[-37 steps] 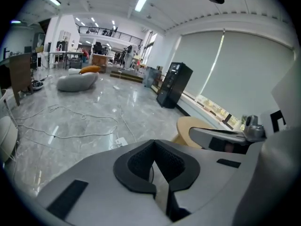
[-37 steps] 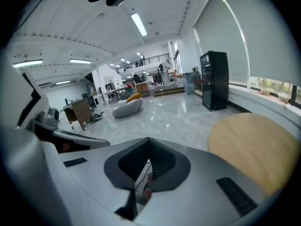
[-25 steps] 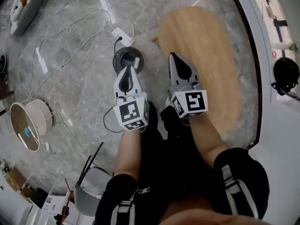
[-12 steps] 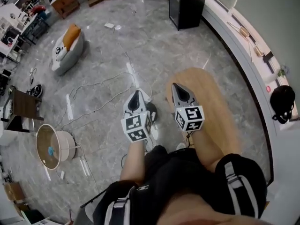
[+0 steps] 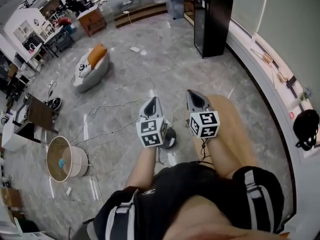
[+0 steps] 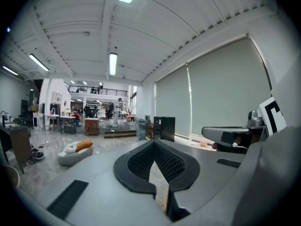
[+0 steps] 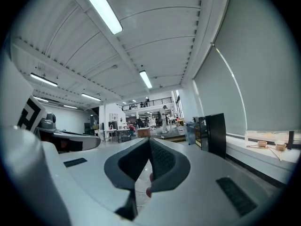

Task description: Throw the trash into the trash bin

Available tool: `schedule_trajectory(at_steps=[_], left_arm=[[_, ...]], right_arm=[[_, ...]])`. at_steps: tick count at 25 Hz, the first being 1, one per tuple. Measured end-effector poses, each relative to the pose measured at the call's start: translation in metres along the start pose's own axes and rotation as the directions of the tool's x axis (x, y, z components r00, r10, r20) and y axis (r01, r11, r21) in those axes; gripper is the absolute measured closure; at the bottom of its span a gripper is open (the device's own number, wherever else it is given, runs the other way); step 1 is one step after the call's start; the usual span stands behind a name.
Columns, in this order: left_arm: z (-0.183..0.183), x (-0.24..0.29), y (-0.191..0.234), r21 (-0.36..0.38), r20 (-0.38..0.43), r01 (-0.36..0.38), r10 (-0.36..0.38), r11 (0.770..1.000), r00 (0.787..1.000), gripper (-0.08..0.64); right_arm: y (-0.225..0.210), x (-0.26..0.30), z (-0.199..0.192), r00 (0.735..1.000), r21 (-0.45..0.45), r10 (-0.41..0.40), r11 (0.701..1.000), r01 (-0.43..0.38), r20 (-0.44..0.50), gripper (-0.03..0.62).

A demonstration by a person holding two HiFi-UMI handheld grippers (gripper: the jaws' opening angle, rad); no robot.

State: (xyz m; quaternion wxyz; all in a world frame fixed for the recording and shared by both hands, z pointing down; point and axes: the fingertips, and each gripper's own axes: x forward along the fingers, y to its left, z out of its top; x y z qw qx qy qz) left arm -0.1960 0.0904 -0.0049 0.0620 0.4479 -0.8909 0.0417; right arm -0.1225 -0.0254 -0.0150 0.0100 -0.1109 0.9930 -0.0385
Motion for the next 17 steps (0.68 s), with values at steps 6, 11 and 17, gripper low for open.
schedule_trajectory(at_steps=[6,11,17], left_arm=[[-0.008,-0.002,0.005,-0.010,-0.008,-0.005,0.005,1.000,1.000,0.548],[-0.007,0.003,0.002,0.001,-0.005,-0.011,0.011,1.000,1.000,0.548],[-0.017,-0.001,0.007,-0.039,-0.028,-0.013,0.012,0.999,1.000,0.548]], right_arm=[[0.006,0.004,-0.003,1.000,0.000,0.013,1.000,-0.013,-0.012,0.581],[0.003,0.004,-0.001,1.000,-0.007,0.023,1.000,-0.023,-0.003,0.581],[0.008,0.002,-0.011,1.000,-0.011,0.020,1.000,-0.020,-0.020,0.581]])
